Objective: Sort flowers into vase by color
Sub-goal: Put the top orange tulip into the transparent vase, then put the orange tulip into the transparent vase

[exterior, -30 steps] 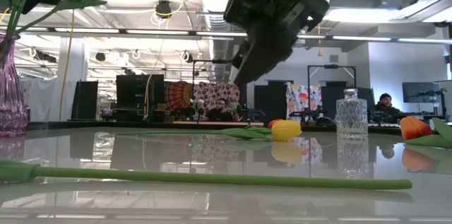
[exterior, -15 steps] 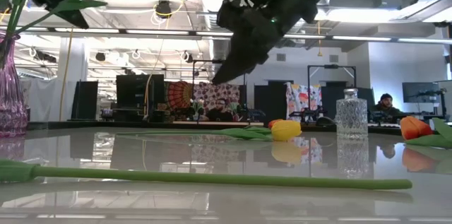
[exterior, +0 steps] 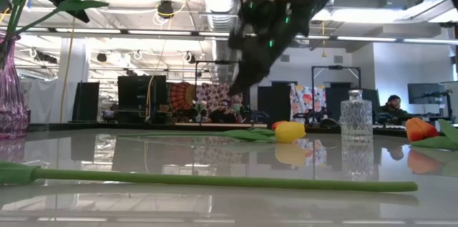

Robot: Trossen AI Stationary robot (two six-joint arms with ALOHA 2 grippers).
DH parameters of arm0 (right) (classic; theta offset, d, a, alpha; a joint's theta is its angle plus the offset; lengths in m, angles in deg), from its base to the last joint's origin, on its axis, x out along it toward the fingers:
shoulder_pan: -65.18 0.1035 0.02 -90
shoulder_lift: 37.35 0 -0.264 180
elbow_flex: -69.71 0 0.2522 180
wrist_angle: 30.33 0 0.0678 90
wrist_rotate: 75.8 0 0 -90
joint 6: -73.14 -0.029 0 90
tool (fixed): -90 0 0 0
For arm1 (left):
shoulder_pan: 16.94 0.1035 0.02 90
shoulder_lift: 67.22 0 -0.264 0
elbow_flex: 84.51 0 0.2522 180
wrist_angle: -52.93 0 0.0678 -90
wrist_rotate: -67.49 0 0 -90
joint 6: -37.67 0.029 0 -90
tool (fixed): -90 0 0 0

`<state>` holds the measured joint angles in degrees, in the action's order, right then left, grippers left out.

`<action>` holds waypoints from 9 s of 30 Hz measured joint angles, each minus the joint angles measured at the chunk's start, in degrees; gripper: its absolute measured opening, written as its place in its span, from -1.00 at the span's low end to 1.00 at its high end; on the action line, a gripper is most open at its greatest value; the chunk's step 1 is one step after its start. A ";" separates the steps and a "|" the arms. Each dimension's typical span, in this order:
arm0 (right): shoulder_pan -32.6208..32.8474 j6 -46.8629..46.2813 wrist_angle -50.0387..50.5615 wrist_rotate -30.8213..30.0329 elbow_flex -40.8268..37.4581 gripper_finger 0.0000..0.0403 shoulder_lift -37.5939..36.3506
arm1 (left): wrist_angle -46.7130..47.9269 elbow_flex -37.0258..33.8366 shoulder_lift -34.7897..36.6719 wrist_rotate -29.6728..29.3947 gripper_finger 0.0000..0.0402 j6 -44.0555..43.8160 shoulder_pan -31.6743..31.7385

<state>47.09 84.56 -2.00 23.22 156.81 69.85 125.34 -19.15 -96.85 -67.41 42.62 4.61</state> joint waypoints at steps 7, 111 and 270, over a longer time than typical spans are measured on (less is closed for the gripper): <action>-2.76 4.56 4.82 1.81 5.50 -0.03 8.58 | -2.83 0.00 -1.48 13.60 -0.38 0.43 7.56; -0.49 79.93 74.32 -70.25 14.25 -0.92 -24.88 | -14.69 -7.78 -0.35 12.61 -0.38 4.46 13.93; 43.60 -93.52 23.38 -20.86 -26.32 -0.92 -24.48 | -13.03 -7.78 -0.33 25.33 -0.38 9.01 13.95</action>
<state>90.69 -8.97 21.38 2.36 130.49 45.37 112.31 -26.93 -97.17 -42.08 51.63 18.56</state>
